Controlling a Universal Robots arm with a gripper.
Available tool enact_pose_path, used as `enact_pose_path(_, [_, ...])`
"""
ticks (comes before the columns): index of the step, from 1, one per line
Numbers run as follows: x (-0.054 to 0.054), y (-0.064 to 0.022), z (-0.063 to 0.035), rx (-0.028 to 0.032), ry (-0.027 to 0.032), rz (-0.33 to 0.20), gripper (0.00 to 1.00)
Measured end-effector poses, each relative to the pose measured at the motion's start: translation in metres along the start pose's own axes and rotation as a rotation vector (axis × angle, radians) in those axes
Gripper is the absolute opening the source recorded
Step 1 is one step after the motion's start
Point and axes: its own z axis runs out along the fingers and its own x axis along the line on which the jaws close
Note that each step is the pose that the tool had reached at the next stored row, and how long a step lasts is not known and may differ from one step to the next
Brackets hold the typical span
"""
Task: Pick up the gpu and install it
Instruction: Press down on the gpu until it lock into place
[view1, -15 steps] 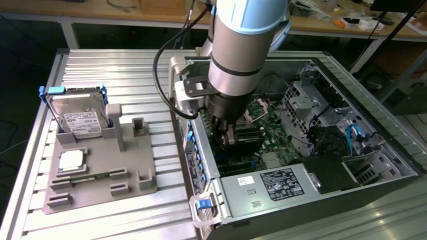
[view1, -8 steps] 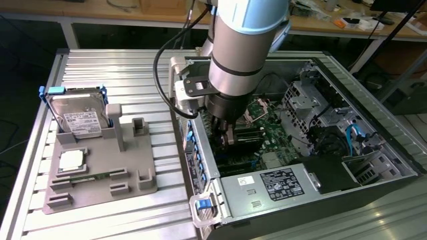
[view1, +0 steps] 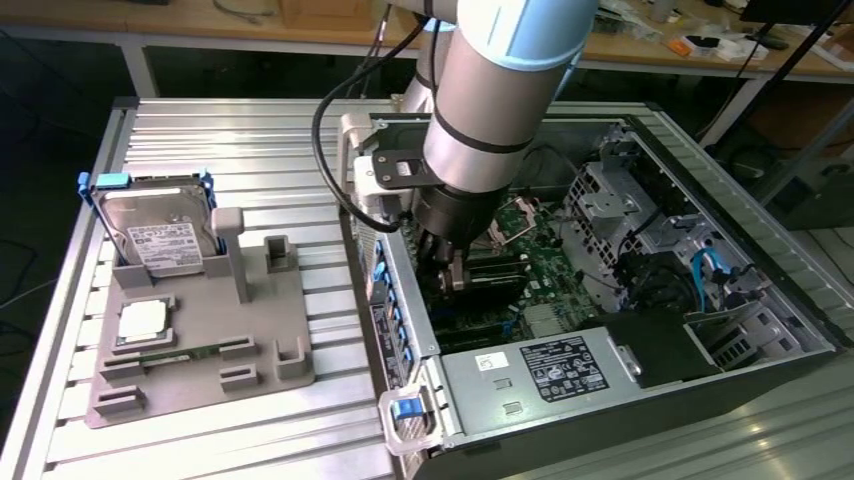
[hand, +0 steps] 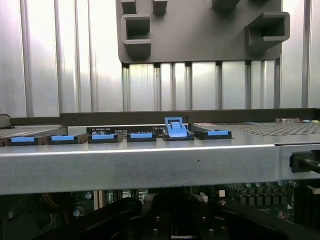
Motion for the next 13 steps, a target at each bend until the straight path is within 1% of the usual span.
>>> enact_pose_path(2, [0.0001, 0.0, 0.0019, -0.0024, 0.0004, 0.0, 0.11])
enact_pose_path(4, [0.0003, -0.0001, 0.0042, -0.0042, 0.003, 0.0, 0.11])
enact_pose_path(11, [0.0003, -0.0002, 0.0051, -0.0034, 0.0021, 0.0, 0.11])
enact_pose_path(12, [0.0003, -0.0002, 0.0055, -0.0034, 0.0025, 0.0, 0.11])
enact_pose_path(13, [0.0003, -0.0001, 0.0063, -0.0037, 0.0057, 0.0, 0.11])
